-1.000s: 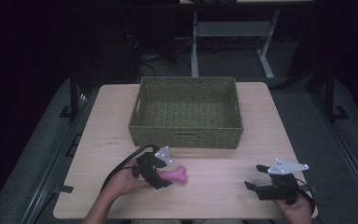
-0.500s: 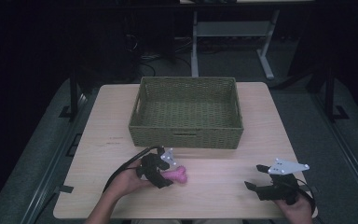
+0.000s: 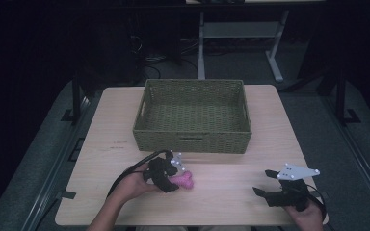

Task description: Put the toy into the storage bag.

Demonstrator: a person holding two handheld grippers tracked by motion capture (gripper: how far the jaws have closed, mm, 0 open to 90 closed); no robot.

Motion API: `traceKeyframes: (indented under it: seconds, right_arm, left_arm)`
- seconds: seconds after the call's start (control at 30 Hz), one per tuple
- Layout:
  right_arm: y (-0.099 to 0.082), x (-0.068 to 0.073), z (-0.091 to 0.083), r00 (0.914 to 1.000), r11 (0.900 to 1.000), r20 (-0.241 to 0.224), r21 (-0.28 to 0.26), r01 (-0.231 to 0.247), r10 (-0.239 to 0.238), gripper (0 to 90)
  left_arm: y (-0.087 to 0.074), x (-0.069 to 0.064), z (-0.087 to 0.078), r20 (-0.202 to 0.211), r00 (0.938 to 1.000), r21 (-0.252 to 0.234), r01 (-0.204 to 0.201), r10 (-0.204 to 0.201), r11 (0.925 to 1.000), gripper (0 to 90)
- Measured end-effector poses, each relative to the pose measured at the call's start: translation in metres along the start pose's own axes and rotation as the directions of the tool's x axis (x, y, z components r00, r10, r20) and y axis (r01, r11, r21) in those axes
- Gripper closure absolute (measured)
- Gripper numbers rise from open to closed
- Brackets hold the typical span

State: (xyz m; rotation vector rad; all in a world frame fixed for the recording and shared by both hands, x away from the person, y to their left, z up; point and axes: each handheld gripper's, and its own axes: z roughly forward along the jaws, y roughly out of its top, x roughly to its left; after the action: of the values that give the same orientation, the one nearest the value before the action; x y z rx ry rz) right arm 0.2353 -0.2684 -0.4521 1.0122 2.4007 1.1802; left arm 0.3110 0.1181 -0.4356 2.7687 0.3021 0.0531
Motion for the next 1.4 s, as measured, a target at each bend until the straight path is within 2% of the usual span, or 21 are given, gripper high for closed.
traceKeyframes:
  seconds: [0.43, 0.6, 0.8, 1.17, 1.4]
  right_arm:
    - [0.0, 0.0, 0.0, 1.0, 1.0, 0.0, 0.0, 0.0, 0.0, 21.4]
    - [0.0, -0.001, 0.0, 1.0, 1.0, -0.001, -0.003, 0.0, 0.0, 21.4]
    - [0.0, -0.001, 0.0, 1.0, 1.0, -0.002, -0.004, -0.001, 0.001, 21.4]
    - [-0.001, -0.002, 0.001, 1.0, 1.0, -0.003, 0.002, -0.004, 0.004, 21.4]
    - [-0.001, -0.003, 0.002, 1.0, 1.0, -0.004, -0.001, -0.006, 0.006, 21.4]
  left_arm:
    - [0.001, -0.001, 0.001, -0.002, 0.9999, 0.01, -0.012, 0.012, 0.9999, 51.1]
    - [0.006, -0.003, 0.002, -0.015, 0.9987, 0.045, -0.047, 0.048, 0.9979, 56.7]
    - [0.01, -0.005, 0.001, -0.015, 0.9972, 0.078, -0.072, 0.073, 0.9944, 58.7]
    - [0.011, -0.002, -0.005, -0.001, 0.9984, 0.056, -0.057, 0.057, 0.9968, 59.1]
    - [0.016, 0.002, -0.023, -0.009, 0.9984, 0.022, -0.056, 0.056, 0.9982, 59.2]
